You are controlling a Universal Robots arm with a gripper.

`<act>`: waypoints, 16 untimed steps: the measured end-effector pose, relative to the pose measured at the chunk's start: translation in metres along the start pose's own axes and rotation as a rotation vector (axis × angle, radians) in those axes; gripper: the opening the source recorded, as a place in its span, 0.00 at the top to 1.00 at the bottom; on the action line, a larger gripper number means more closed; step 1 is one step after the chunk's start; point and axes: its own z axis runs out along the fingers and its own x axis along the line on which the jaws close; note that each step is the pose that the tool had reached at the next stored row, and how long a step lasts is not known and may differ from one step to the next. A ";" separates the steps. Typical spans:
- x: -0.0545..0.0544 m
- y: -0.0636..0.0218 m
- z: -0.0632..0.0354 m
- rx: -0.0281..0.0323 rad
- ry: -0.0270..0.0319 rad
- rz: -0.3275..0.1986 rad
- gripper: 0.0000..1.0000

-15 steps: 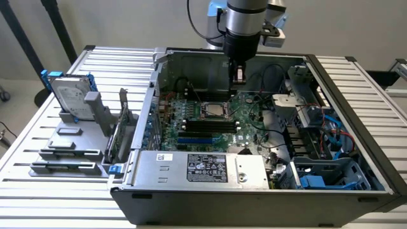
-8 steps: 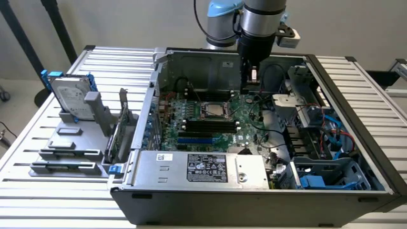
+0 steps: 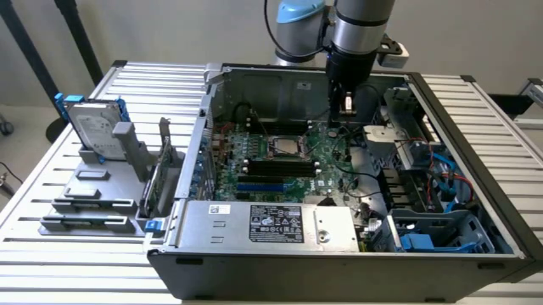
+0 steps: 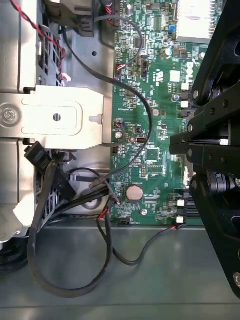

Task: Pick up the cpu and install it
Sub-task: 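Close the cpu cover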

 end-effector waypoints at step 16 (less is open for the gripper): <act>0.013 0.0015 0.0235 0.0017 0.0198 -0.030 0.89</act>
